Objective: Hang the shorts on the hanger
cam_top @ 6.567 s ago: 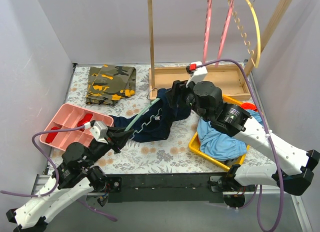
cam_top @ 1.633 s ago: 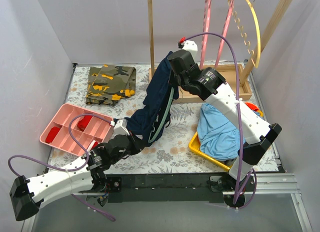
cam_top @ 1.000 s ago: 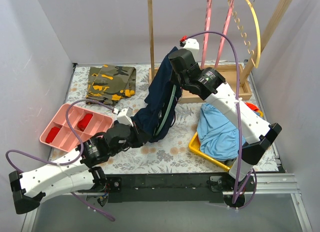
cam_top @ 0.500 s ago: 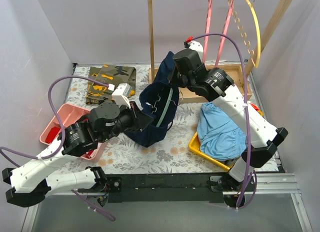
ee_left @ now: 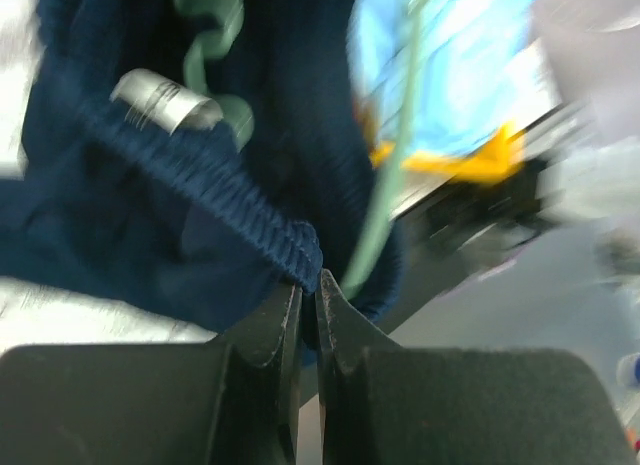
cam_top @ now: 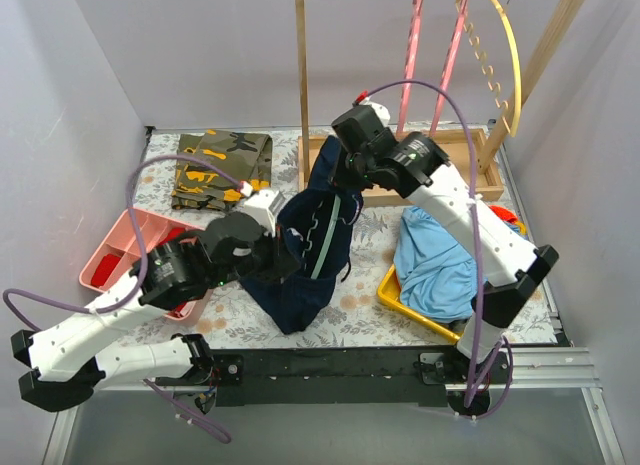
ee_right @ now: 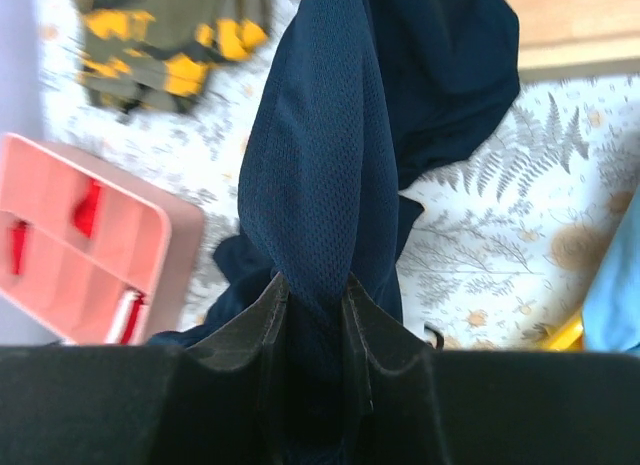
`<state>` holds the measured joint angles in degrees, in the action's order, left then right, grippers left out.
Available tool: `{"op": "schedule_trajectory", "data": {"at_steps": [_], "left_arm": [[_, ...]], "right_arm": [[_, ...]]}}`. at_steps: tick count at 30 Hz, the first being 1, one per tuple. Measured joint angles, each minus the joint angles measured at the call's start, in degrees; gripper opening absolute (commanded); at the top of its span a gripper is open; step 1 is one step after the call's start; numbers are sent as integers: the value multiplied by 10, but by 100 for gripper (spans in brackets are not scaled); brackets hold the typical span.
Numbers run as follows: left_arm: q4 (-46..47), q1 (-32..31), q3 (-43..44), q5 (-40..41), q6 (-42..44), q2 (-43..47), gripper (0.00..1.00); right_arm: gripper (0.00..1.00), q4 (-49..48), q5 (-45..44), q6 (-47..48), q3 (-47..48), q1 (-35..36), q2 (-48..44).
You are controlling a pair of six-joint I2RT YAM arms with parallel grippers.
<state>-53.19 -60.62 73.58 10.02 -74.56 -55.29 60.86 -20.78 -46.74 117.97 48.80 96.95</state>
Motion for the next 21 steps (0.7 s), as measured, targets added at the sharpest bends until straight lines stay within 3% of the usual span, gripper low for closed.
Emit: {"op": "schedule_trajectory", "data": {"at_steps": [4,8,20,21], "left_arm": [[46,0,-161,-14,-19,41,3],[116,0,-261,-25,-47,65,4],[248,0,-297,-2,-58,34,14],[249,0,-297,0,-57,31,24]], "right_arm": [[1,3,6,2,-31,-5,48],[1,3,24,2,-45,-9,110],[1,-9,33,-14,-70,-14,139],[1,-9,33,-16,-72,-14,139]]}}
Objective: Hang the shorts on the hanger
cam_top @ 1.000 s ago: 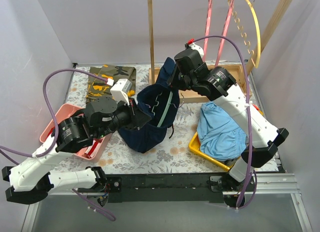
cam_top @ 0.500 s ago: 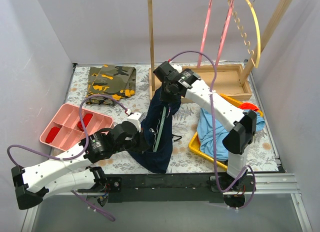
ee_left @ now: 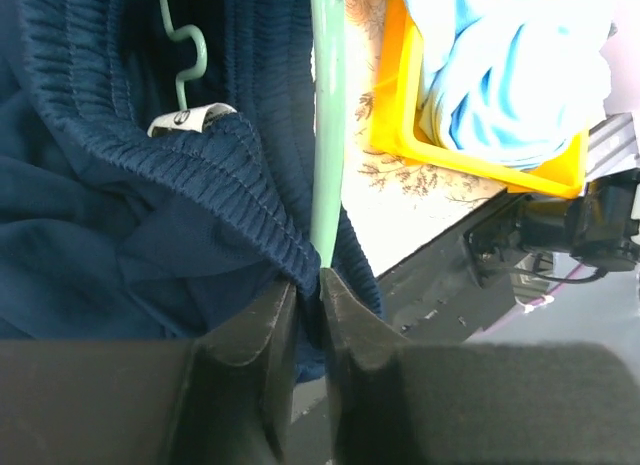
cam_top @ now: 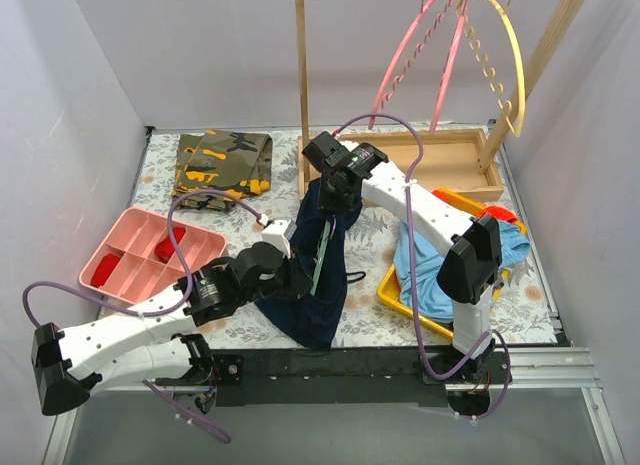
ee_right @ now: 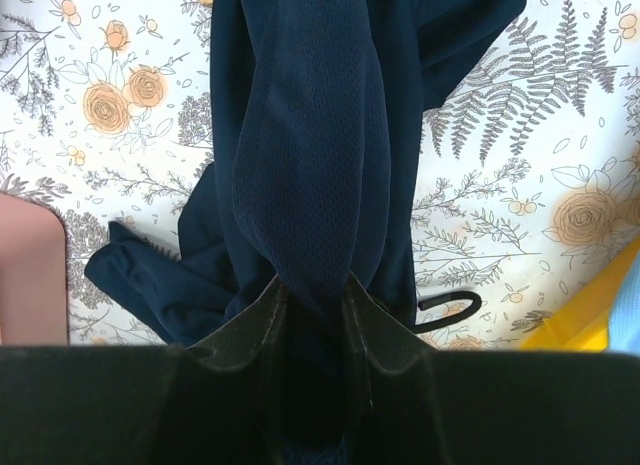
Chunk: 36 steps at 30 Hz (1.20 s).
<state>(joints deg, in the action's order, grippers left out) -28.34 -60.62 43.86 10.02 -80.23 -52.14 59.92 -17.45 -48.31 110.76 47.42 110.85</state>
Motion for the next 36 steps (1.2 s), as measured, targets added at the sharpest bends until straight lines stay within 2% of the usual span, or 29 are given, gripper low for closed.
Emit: {"op": "schedule_trajectory", "data": {"at_steps": [2,3,6,8,13,17,20,25,30,36], "left_arm": [[0,0,0,7,1,1,41],[0,0,0,10,2,4,56],[-3,0,0,16,-1,25,64],[-11,0,0,16,-3,41,63],[-55,-1,-1,11,-21,76,52],[-85,-17,-19,9,-48,115,53],[-116,-63,-30,29,-78,123,53],[-141,-151,-30,98,-140,89,55],[-194,-262,-13,210,-227,6,58],[-256,-317,25,323,-302,-91,63]], "right_arm": [[1,-3,1,-5,-4,-1,1],[1,-4,2,-9,-9,-1,1],[1,-5,11,-15,-19,-1,2],[1,-5,15,-17,-22,-1,3],[1,-5,19,-24,-23,-2,3],[1,-5,27,-26,-23,-2,4],[1,-7,30,-26,-23,-2,9],[1,-14,38,-26,-23,-3,23],[1,-15,42,-26,-23,-5,27],[1,-16,47,-26,-23,-5,27]]}}
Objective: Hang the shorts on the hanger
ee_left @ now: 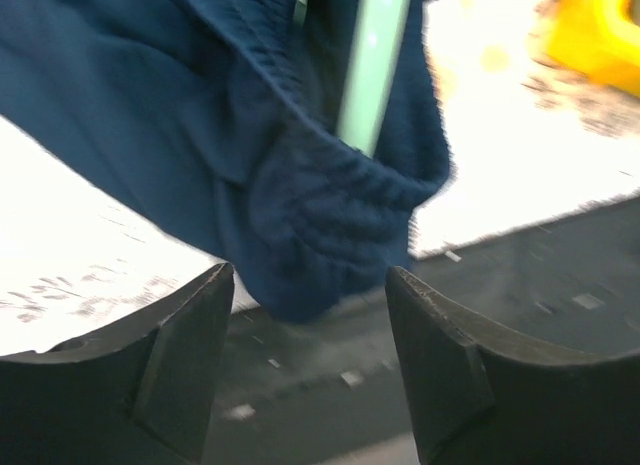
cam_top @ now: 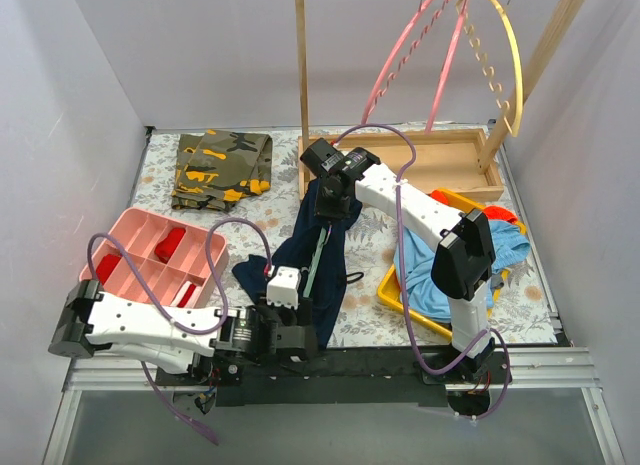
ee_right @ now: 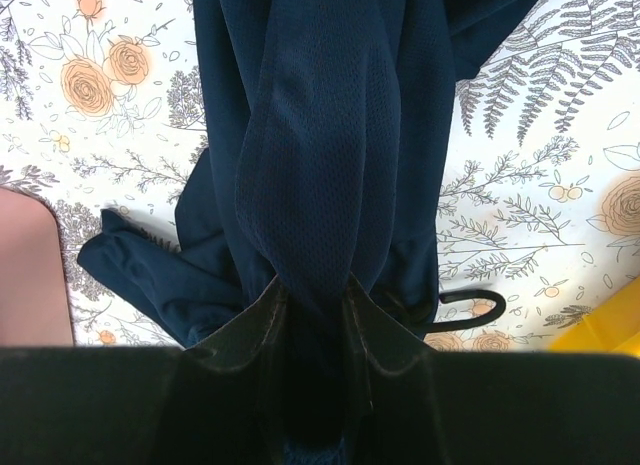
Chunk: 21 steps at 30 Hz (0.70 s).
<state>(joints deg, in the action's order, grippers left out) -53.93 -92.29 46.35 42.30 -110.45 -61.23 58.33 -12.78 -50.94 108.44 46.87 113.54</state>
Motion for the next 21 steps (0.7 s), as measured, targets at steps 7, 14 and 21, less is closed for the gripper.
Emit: {"op": "schedule_trajectory", "data": {"at_steps": [7,14,21], "left_arm": [[14,-16,-11,100,-4,-48,62],[234,-16,-126,127,163,36,50],[349,-15,-175,131,234,67,45]], "right_arm": [[1,0,2,-1,0,0,1],[1,0,3,-1,0,0,1],[1,0,6,-1,0,0,1]]}}
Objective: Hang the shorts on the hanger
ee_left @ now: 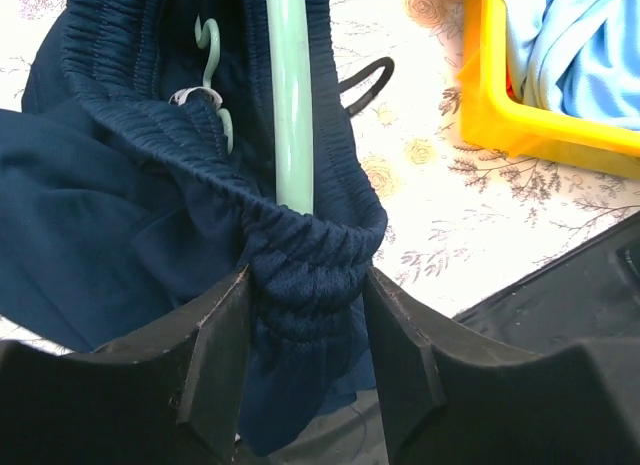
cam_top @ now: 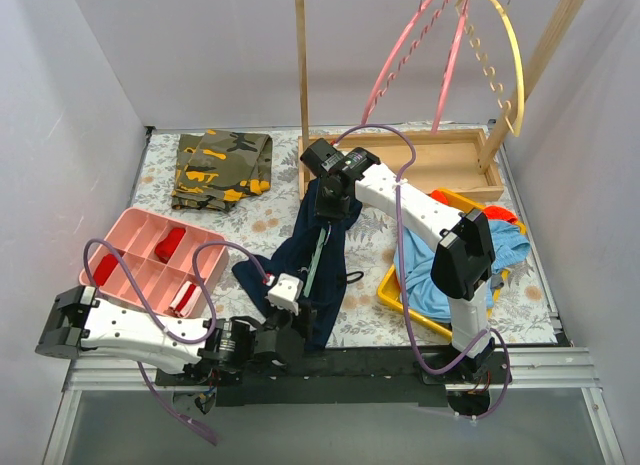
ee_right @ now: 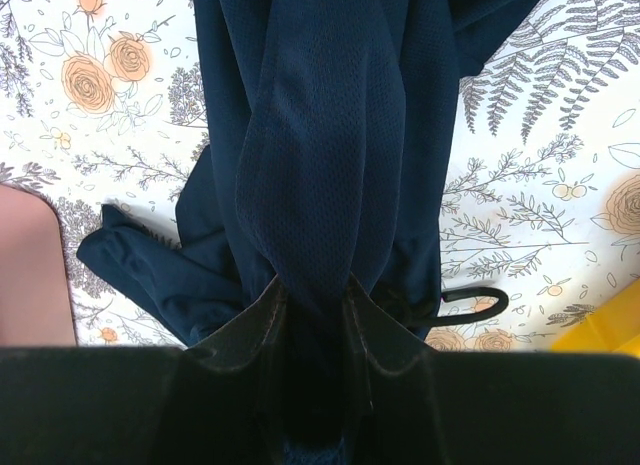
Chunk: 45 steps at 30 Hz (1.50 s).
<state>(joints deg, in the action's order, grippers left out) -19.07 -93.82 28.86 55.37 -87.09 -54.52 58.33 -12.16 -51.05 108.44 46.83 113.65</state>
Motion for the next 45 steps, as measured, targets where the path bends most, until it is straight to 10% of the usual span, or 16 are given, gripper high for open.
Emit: {"op": "schedule_trajectory", "data": {"at_steps": [6,11,20,45], "left_arm": [[31,18,-23,13,-10,-14,37],[84,28,-49,25,14,-21,0],[89,33,-25,-15,81,29,0],[-117,34,120,-138,116,233,0]], "right_arm": [[1,-1,4,0,-3,0,0],[2,-12,8,-5,-9,-1,-1],[72,-76,35,23,-91,-5,-77],[96,-287,67,142,-195,35,-289]]}}
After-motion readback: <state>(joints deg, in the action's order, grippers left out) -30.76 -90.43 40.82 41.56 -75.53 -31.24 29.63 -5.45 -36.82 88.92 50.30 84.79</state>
